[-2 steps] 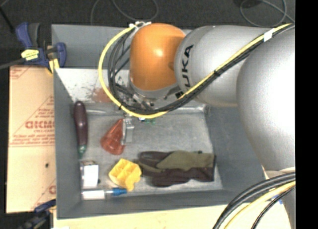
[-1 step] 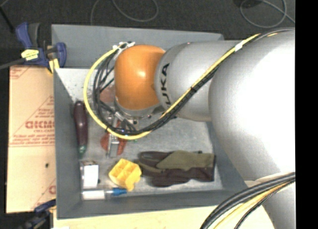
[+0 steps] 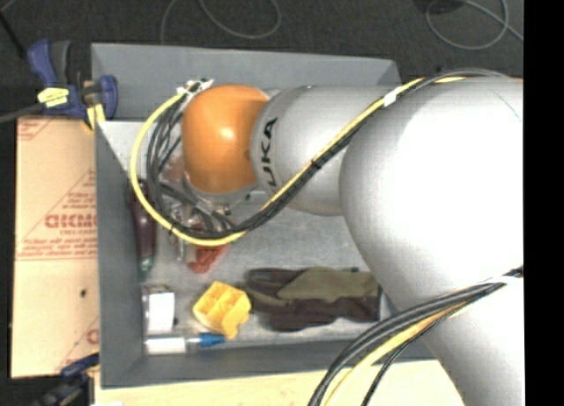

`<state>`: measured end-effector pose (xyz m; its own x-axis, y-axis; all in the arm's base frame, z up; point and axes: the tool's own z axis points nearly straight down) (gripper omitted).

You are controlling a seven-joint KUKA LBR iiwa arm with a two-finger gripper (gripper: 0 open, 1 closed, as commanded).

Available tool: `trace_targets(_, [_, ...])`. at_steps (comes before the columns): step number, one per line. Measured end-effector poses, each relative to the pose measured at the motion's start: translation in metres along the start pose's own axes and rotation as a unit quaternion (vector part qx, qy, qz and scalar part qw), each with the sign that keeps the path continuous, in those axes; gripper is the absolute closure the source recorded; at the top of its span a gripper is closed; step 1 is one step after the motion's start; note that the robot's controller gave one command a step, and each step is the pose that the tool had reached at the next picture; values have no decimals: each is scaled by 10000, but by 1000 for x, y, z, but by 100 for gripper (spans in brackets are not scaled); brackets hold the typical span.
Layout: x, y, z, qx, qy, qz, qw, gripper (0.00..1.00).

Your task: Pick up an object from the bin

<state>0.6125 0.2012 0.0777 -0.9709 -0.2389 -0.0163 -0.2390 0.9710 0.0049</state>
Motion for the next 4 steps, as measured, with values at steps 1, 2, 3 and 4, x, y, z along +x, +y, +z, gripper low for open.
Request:
trace_targets(1, [0,0,0,-1,0,5,10000,100])
trace_targets(2, [-6,9,-35,13,22,-190,9998,100])
trace_targets(3, [-11,13,-96,-4,2,-143,9999,100])
trace_targets(4, [-11,7,-121,6,-56,-301,9995,100])
